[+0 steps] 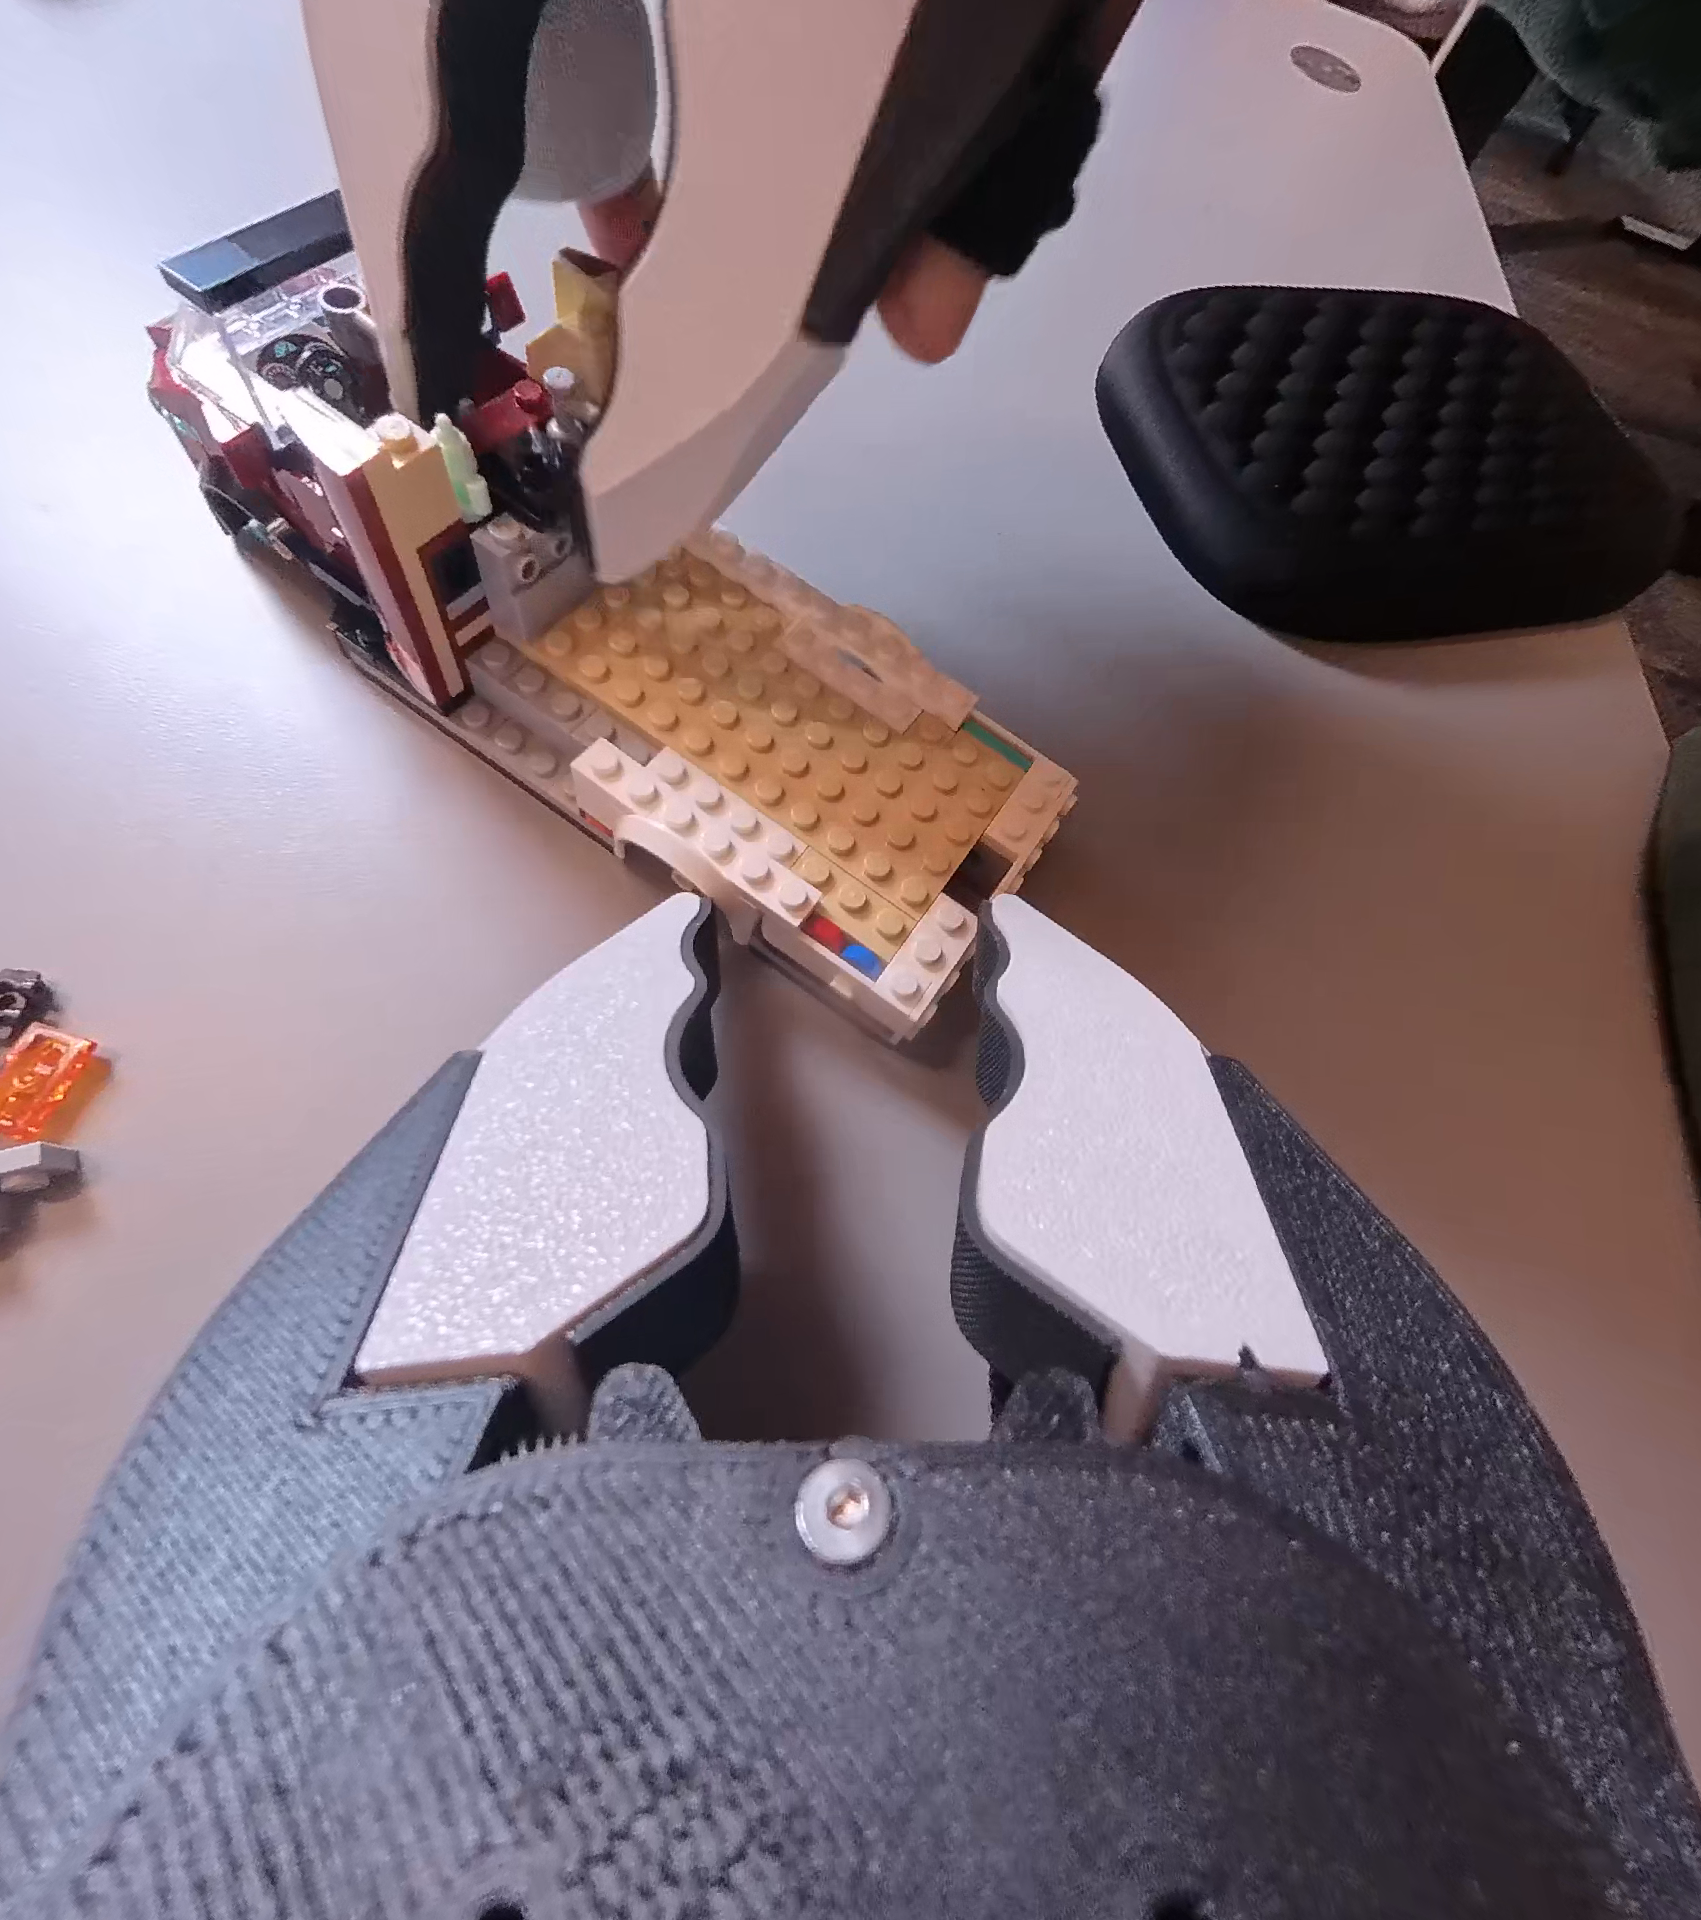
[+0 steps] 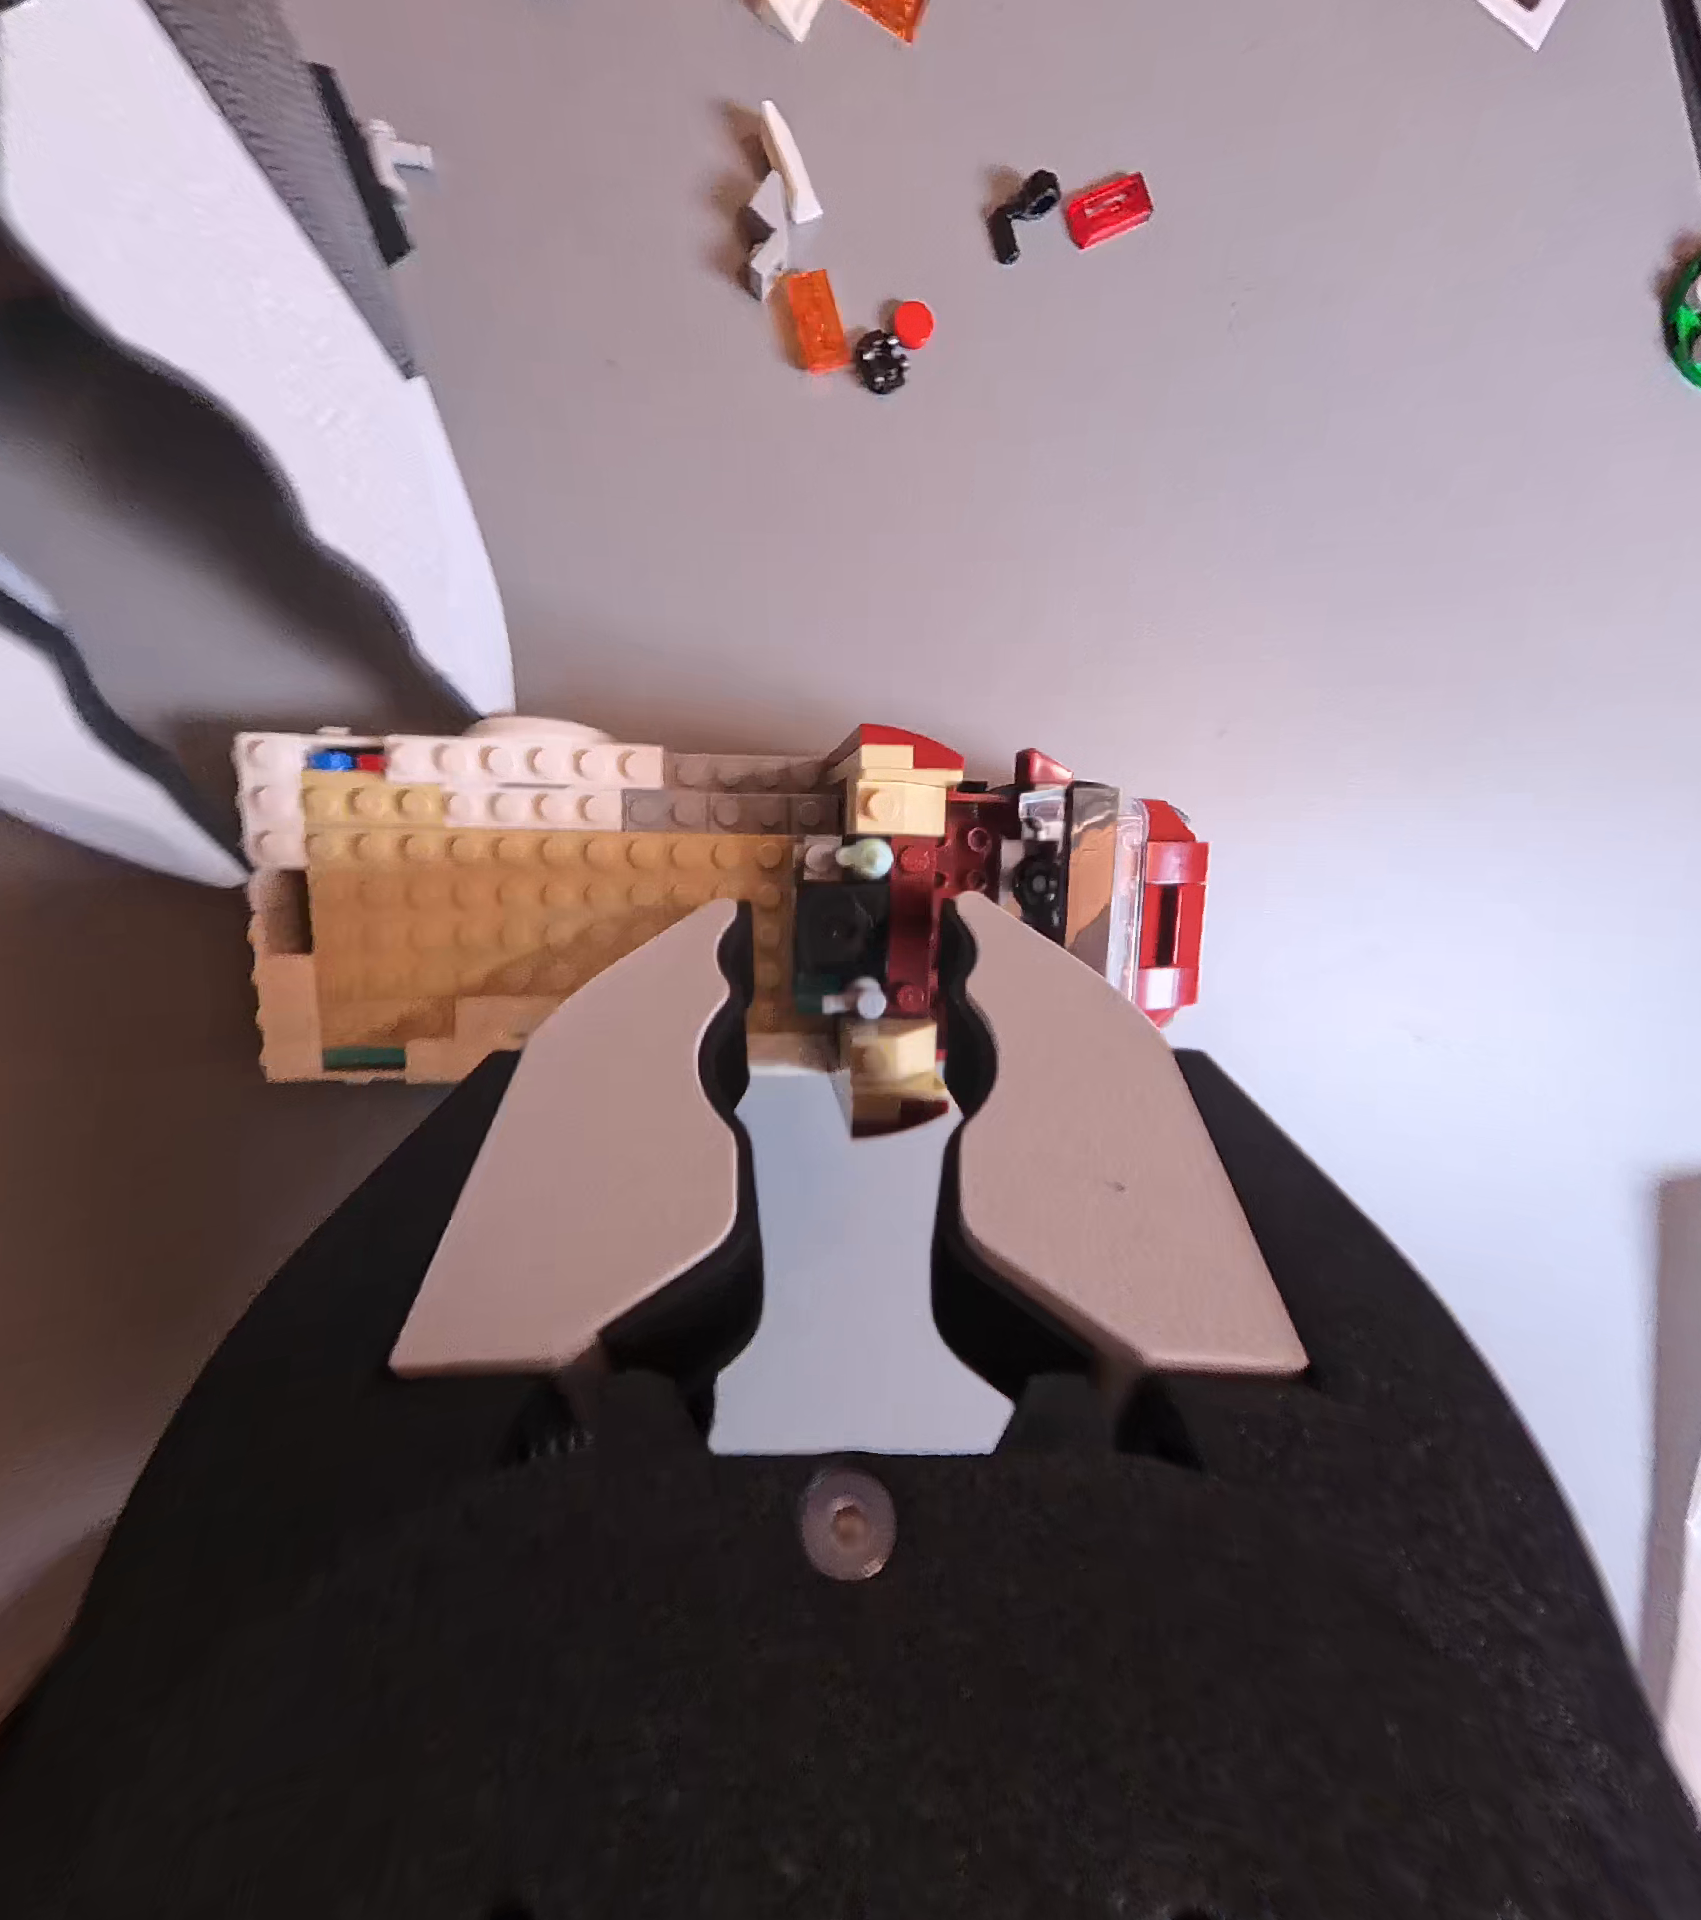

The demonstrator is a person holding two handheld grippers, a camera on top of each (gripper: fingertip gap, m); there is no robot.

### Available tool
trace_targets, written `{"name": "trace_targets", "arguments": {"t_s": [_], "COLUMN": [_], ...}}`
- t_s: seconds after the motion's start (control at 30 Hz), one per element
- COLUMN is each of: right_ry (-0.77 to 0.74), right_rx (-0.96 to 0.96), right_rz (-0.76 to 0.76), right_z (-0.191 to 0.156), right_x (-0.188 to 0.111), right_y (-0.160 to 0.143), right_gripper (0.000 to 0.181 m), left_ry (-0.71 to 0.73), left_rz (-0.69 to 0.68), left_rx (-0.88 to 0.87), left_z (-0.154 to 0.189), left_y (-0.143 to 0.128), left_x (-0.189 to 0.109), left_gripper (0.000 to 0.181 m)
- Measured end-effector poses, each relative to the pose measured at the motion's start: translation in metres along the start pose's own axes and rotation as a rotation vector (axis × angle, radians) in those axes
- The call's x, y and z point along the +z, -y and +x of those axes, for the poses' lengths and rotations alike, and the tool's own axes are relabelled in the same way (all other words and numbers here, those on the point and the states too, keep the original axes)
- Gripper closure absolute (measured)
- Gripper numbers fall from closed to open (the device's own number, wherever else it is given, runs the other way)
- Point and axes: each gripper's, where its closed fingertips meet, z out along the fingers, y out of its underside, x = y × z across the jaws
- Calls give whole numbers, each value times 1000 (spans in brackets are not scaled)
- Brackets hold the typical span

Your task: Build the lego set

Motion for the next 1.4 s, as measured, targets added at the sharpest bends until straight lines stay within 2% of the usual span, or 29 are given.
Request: {"name": "trace_targets", "arguments": {"t_s": [0.07,0.17,0.27,0.47,0.87,1.23,1.4], "right_ry": [41,58,61,99,162,186,134], "right_rx": [-32,-47,-38,1,25,55,41], "right_rz": [21,7,-17,-57,-147,-159,-121], "right_z": [-5,-3,2,5,3,2,3], "right_x": [-12,-29,-29,-19,-17,-17,-17], "right_y": [1,-1,-4,-7,-9,-10,-9], "right_gripper": [148,166,176,176,178,178,179], "left_ry": [2,0,2,4,4,2,5], "left_rz": [0,0,0,1,0,-1,-1], "left_rx": [0,-4,-3,-1,-4,-3,0], "left_z": [0,0,0,0,0,1,1], "left_y": [0,0,0,0,0,0,0], "left_x": [0,0,0,0,1,1,0], "left_gripper": [134,134,134,134,134,134,134]}}
